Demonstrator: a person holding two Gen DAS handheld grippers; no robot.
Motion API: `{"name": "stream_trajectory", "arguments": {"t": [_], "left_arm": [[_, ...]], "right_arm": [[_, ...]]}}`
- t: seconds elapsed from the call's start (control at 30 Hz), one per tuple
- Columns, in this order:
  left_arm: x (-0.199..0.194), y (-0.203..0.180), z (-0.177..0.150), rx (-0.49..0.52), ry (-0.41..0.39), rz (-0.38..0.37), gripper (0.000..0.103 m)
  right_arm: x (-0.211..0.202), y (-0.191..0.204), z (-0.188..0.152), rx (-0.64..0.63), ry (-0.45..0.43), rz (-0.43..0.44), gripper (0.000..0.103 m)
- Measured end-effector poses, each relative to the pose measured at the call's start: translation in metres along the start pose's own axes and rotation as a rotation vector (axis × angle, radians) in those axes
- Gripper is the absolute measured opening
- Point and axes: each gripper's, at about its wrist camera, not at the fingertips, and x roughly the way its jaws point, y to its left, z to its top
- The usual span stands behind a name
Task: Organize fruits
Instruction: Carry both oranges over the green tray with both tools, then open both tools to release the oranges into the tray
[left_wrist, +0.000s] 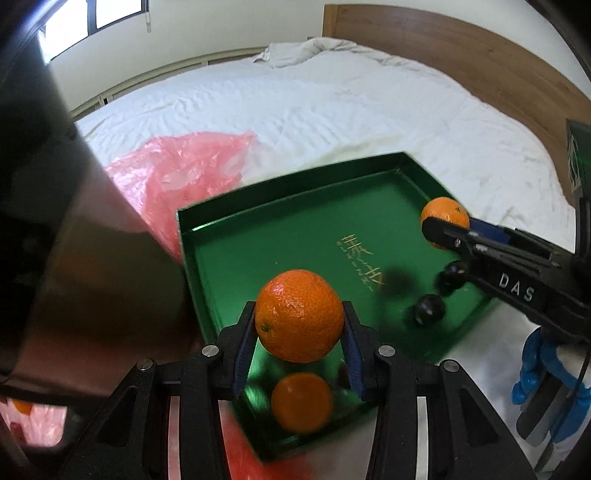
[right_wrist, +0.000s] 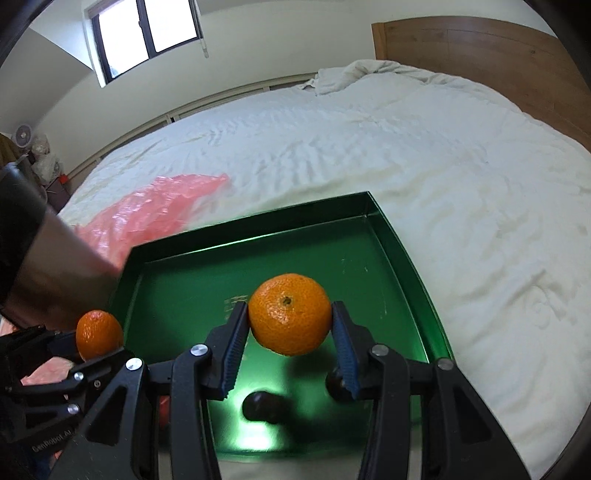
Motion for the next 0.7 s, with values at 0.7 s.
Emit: {"name": "stream_trajectory", "arguments": {"t": [0.7], "left_arm": [[0.018,-0.003,0.011,0.021,0.003,0.06,0.052]], "right_arm": [[0.033,-0.003,-0.008,0.003,0.05,-0.034,0.076]]}}
